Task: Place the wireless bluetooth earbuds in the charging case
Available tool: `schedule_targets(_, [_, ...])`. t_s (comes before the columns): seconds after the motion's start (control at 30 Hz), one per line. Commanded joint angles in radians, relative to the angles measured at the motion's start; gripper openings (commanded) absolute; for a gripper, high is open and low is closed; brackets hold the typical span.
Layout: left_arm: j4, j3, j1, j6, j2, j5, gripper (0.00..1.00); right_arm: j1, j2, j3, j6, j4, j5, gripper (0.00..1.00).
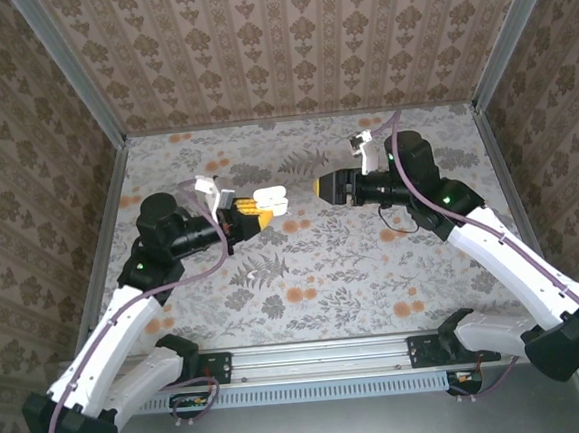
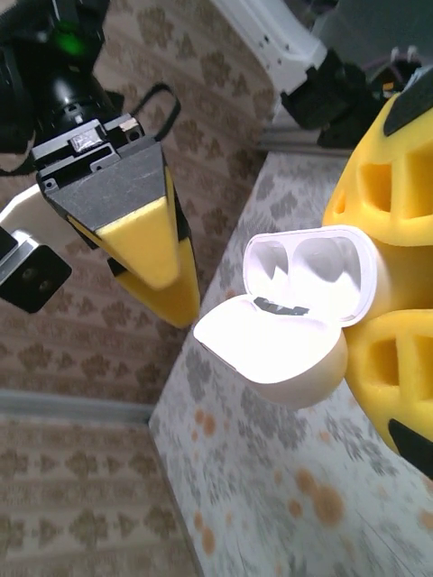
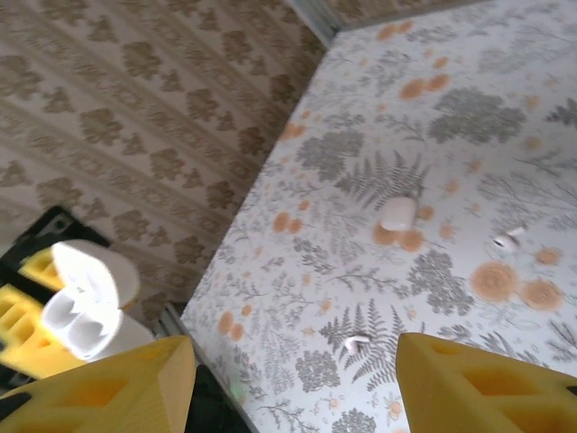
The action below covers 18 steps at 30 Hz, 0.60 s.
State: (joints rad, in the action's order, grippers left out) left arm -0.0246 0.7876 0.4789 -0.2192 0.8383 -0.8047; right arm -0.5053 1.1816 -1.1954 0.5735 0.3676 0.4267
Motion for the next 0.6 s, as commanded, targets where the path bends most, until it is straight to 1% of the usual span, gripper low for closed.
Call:
schedule_targets(0.0, [0.115,-0.023,-0.017,0.084,-0.074,0.111,0.00,0.001,0.098,-0.059,0.025,0.120,-0.094,0.58])
schedule_targets(0.1, [0.200,-0.031,-0.017,0.125,-0.130,0.156,0.00,-0.036,0.201,-0.114,-0.003,0.163,-0.130,0.56])
schedule_targets(0.13, [0.222,-0.033,-0.045,0.135,-0.145,0.195,0.00,-0.055,0.246,-0.126,-0.018,0.187,-0.145,0.56])
schedule_targets(0.2, [0.260,-0.038,-0.049,0.149,-0.182,0.224,0.00,-0.098,0.323,-0.156,-0.044,0.192,-0.157,0.55])
schedule_targets(0.43, [0.432,-0.013,-0.051,0.207,-0.288,0.270,0.00,-0.220,0.620,-0.308,-0.075,0.243,-0.123,0.49])
schedule_targets(0.57, [0.519,0.002,-0.051,0.239,-0.376,0.299,0.00,-0.306,0.771,-0.399,-0.143,0.280,-0.149,0.45])
